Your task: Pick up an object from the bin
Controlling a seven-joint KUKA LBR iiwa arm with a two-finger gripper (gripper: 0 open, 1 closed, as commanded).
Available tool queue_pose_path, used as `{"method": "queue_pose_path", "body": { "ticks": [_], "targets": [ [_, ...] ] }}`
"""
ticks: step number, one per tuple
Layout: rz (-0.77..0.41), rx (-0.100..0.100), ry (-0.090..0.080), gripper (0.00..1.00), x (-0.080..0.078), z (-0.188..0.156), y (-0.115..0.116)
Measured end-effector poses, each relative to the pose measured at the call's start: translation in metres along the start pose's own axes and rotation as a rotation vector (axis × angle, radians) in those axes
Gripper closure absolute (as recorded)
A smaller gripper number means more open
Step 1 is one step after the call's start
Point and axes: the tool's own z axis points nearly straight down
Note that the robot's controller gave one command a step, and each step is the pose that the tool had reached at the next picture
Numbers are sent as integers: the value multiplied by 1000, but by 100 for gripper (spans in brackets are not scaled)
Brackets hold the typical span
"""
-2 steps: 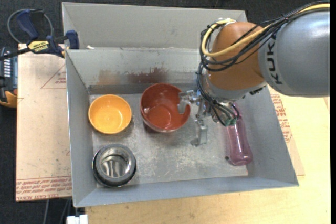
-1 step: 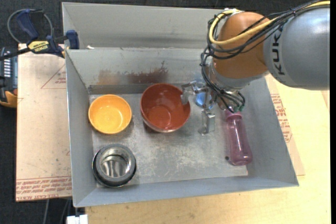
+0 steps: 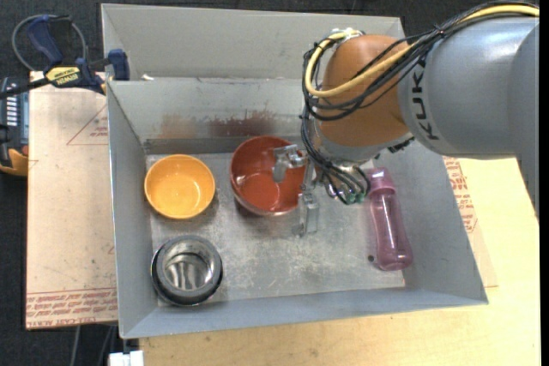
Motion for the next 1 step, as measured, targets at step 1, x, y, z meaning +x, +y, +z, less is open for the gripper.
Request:
{"method": "queue_pose_path", "body": {
  "ticks": [1],
  "targets": [
    [-249, 2, 2, 0, -43, 80, -14]
  ]
}}
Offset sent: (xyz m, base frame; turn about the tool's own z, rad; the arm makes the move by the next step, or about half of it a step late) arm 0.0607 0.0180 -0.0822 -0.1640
